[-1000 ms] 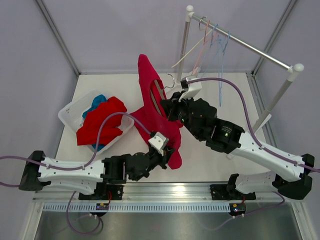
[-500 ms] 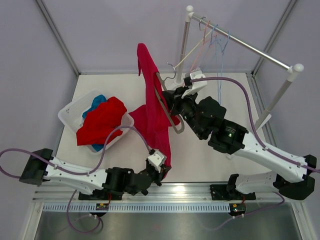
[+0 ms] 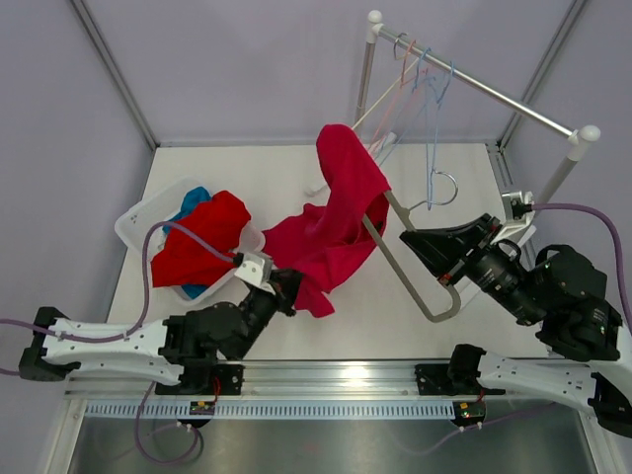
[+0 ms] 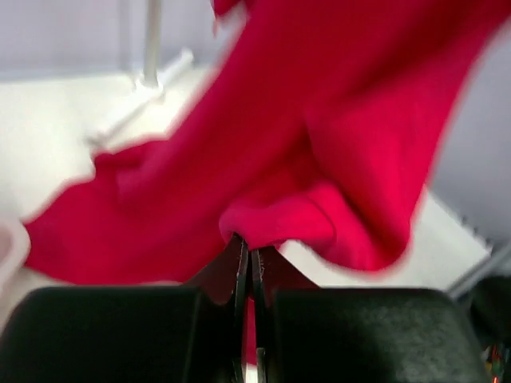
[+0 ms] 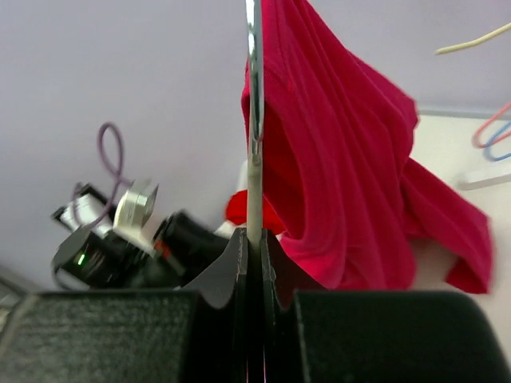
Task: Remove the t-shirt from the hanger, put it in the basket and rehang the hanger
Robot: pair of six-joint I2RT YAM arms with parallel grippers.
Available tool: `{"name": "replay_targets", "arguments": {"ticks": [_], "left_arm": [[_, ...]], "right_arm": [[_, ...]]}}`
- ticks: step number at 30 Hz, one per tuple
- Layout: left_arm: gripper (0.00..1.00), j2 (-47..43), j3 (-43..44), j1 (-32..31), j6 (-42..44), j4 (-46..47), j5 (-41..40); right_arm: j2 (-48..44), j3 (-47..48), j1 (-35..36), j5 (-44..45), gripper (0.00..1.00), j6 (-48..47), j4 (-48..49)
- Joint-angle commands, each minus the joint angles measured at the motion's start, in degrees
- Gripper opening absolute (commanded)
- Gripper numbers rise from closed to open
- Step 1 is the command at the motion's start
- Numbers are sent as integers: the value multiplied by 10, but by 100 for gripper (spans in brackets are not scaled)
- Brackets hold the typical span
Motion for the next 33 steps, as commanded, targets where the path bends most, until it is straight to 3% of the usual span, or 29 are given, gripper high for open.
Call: {"name": "replay_targets", "arguments": {"ticks": [1,4,6,9,12,14,16,17,18,19,26,33], "left_arm": [[0,23,48,67,106,186,3],[0,70,75,154,90,206,101],[5,97,94,179,96,221,161],[39,144,116,187,138,244,176],[84,163,123,191,170,257,156],[88,166,125,201,175,259,158],[59,166,126,211,174,259,177],[36,164,127,212,176,260,177],[5,163,134,212,180,260,176],[0,163,140,215,188,253,179],[0,145,184,230,249,223,135],[0,133,312,305,258,83,168]], "right_arm": [[2,-30,2,-137,0,65,27],[1,-36,2,-191,0,82,36],[-9,-37,2,-211,0,91,44],[-19,-32,2,-229,0,97,47],[-34,-35,2,-257,0,105,61],[-42,-35,2,-272,0,108,71],[-47,-35,2,-277,0,111,72],[-50,-36,2,-276,0,111,71],[-54,-37,2,-273,0,111,70],[-61,-40,2,-269,0,112,69],[-103,-48,2,-227,0,107,11],[-170,-81,2,-141,0,144,-148]]}}
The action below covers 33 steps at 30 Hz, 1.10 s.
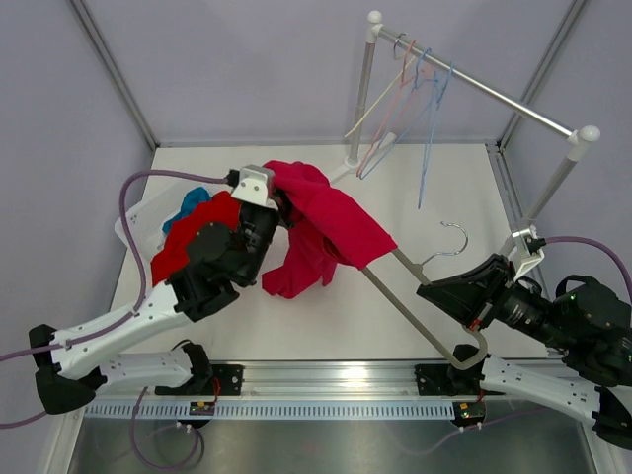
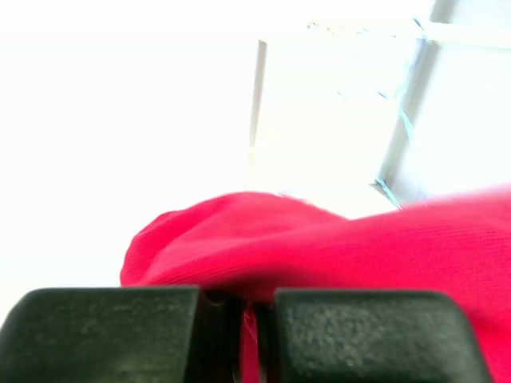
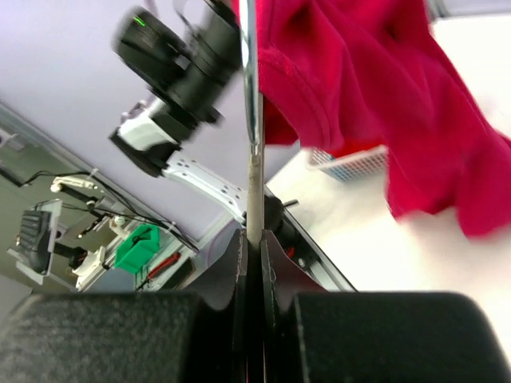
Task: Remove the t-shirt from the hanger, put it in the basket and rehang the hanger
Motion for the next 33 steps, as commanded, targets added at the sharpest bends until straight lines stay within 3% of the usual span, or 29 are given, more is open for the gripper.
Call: {"name": "replay_targets", "arguments": {"ticks": [1,4,9,15,19,26,27,30,33], "left_arm": [[0,-22,95,49,11,-46,23],[0,-13,198,119,-46,-123,85],[0,47,379,204,-57,-207,107],[0,96,498,364,-114,-290,149],[0,62,446,419,-122,-286,127],[0,-52,126,548,-260,-256,137],[0,-55,72,574,-278,-259,135],[0,-28,19,642,-295,-285,148],[0,9,-3,713,-352,-319,232]], "right_arm": [[-37,-7,4,43,0,40,-90],[-64,-18,4,90,0,60,-139],[-79,-28,4,111,0,62,-162],[-62,-18,4,118,0,44,-166],[-47,-6,5,136,0,24,-172],[-19,-12,4,181,0,-2,-173],[-16,-15,5,181,0,-4,-172],[-14,-33,4,171,0,-4,-153],[-16,-46,4,180,0,-7,-135]]}}
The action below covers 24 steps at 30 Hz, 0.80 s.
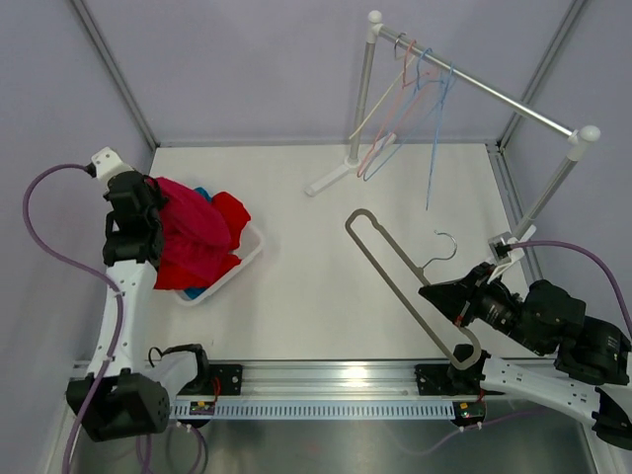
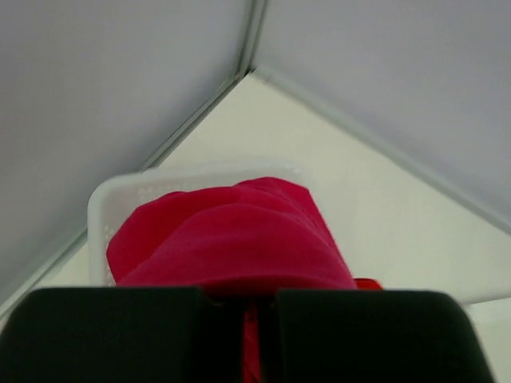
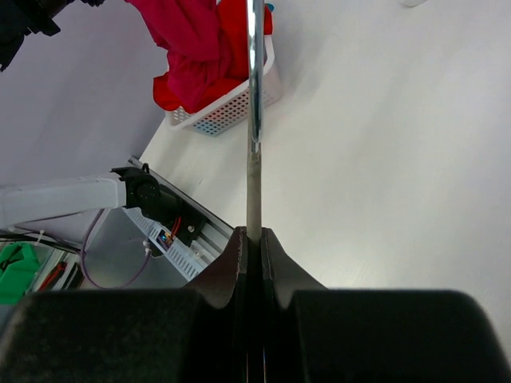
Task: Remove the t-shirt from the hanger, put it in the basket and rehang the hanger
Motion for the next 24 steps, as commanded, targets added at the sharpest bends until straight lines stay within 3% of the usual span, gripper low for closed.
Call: {"name": "replay_targets", "arguments": {"ticks": [1,8,10,12,13,14,17,24], "left_arm": [[0,17,-32,62,-95,2,100],[0,-30,-108,67,-128,-43,79],[4,-34,-118,66,-123,-59,84],[19,-35,-132,66,-126,-74,104],[32,-46,-136,66,-130,-80,110],[64,-55,-140,66,-138,-81,120],[99,-117,-134,66,-150,-81,160],[99,-255,-69,41,-147,-110,281]], "right_arm": [[5,-11,2,42,0,-15,48],[26,2,2,80,0,-36,69],[30,15,2,88,0,-45,70],[30,38,2,110,0,-56,69],[32,49,2,120,0,-58,66],[34,70,2,131,0,-59,58],[57,112,3,184,0,-69,28],[112,206,2,323,0,-75,-64]]}}
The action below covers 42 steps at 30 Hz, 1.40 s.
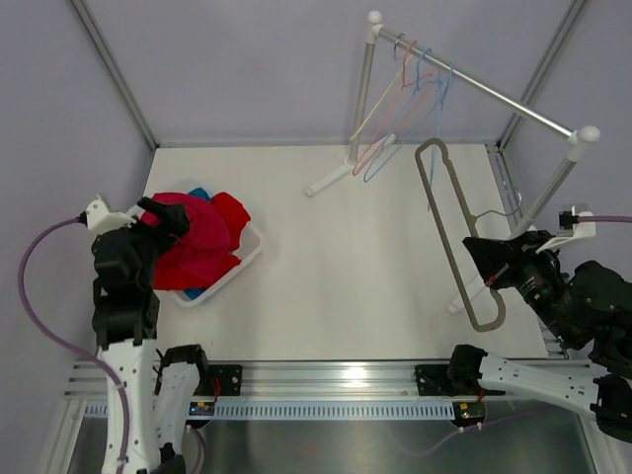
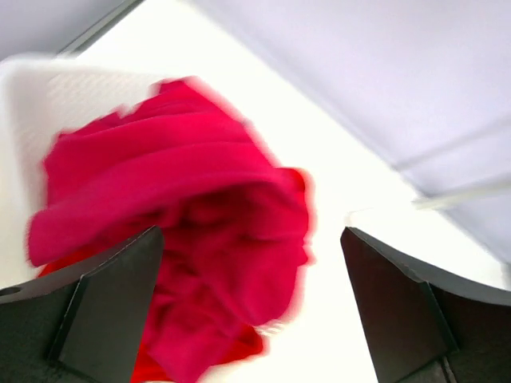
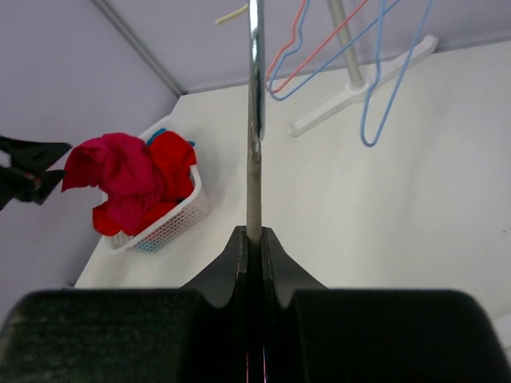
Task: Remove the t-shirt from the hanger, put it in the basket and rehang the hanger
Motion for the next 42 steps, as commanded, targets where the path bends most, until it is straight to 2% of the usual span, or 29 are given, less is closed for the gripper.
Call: {"name": "replay_targets", "arguments": {"ticks": [1,6,8,11,14,15,18,20,23,24,25,26,27,29,32,37,39,42], "left_arm": [[99,-58,49,-12,-2,2,98],[99,-135,52,-36,29,-26,43],[99,-142,50,-59,48,-27,47],[99,-147,57,-88,72,-27,95],[99,-148,76,-127,85,-24,176],[99,-146,79,-136,90,-26,219],[99,-127,63,-187,118,-27,279],[99,-118,41,-221,126,-27,294],[99,-117,3,-235,122,-24,346],[99,-123,-5,-239,123,-25,358],[99,-137,-18,-248,126,-25,364],[99,-142,-23,-253,127,-25,364],[99,-147,-28,-260,127,-25,374],[99,-154,-38,-276,125,-24,397],[99,-166,-56,-301,131,-24,423],[99,-198,-99,-333,129,-24,422],[99,-210,-129,-340,128,-24,409],[99,-226,-135,-357,126,-20,406]], "right_arm": [[26,46,3,110,0,-8,-50],[99,96,2,212,0,-4,-122],[127,124,2,233,0,12,-173],[164,166,2,266,0,33,-230],[170,184,2,284,0,39,-247],[169,184,2,289,0,41,-246],[172,168,2,294,0,37,-228],[183,157,0,293,0,26,-210],[212,155,-39,277,0,-8,-183],[224,151,-61,247,0,-27,-167],[225,139,-121,193,0,-68,-126],[225,130,-156,192,0,-87,-101],[223,120,-188,136,0,-102,-80],[224,108,-265,96,0,-118,-45],[246,126,-313,60,0,-127,-27],[296,169,-349,43,0,-139,31],[297,166,-367,9,0,-161,71],[329,206,-426,-50,0,-160,76]]}}
